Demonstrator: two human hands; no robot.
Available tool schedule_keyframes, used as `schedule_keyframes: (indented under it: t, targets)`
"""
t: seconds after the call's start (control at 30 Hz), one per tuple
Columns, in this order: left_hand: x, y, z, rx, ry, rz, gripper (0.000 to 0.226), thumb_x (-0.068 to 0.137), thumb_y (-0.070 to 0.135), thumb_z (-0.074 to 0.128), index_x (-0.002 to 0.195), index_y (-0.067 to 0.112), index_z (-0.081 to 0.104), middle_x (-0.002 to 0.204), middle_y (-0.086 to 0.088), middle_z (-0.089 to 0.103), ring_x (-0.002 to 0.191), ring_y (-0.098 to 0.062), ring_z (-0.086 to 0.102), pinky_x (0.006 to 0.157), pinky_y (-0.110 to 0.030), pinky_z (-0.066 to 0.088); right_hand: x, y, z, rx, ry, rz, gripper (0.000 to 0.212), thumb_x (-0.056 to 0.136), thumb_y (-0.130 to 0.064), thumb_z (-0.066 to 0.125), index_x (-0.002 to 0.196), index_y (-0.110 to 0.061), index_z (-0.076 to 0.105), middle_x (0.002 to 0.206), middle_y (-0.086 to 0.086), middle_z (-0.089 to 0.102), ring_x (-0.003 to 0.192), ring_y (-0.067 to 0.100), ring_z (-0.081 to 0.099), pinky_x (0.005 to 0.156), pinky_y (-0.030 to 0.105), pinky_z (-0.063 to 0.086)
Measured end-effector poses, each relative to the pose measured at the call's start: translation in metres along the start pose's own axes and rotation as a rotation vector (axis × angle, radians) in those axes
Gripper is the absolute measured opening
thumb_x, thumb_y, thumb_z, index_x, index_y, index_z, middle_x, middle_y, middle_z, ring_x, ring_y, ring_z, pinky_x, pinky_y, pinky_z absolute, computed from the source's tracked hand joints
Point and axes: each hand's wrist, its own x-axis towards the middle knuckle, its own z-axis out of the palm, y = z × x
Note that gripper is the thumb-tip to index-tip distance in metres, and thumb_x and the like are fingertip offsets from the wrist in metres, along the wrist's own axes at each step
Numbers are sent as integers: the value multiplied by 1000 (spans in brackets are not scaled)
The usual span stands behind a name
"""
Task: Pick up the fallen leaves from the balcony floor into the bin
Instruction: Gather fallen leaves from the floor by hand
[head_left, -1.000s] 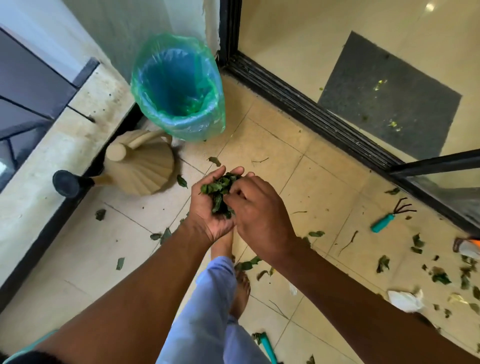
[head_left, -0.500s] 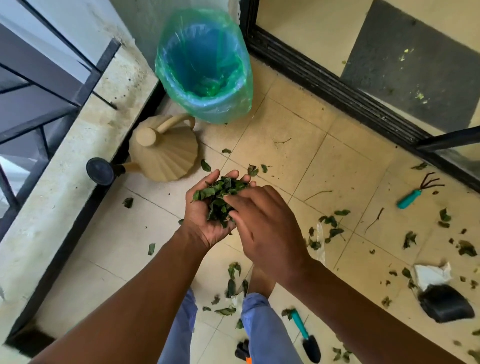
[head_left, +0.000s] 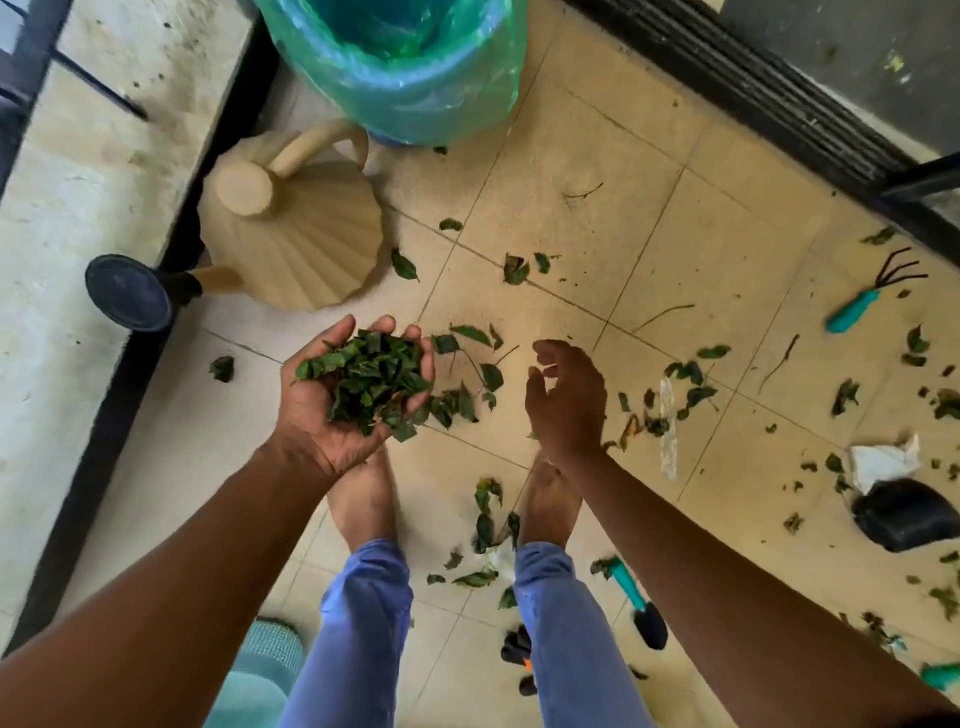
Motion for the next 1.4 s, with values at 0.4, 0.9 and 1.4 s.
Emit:
schedule_keyframes:
  t: [0.4,0.9,1.4]
  targets:
    - [50,13,-82,-80,102,-33,37,99,44,49,100,11,67,115,-13,63,113,-29,62,101,-41,49,55,76,122,-426,-448,32,46,90,-10,66,133,-20,55,125,12,54,109,31,60,85,37,51]
    - [42,0,-75,-70,4,16,34,98,40,48,95,11,67,110,-11,62,106,-27,62,92,-38,55,42,88,126,-387,-383,167,51,93,-23,68,130,-13,35,111,18,70,94,39,70,73,41,55]
    - [45,8,-60,-125,-38,48,35,99,41,49,95,12,67,112,-10,61,108,-25,61,94,-38,54,87,43,119,-180,-328,-71,25,85,-7,75,108,-13,65,96,6,75,88,23,70,75,37,57]
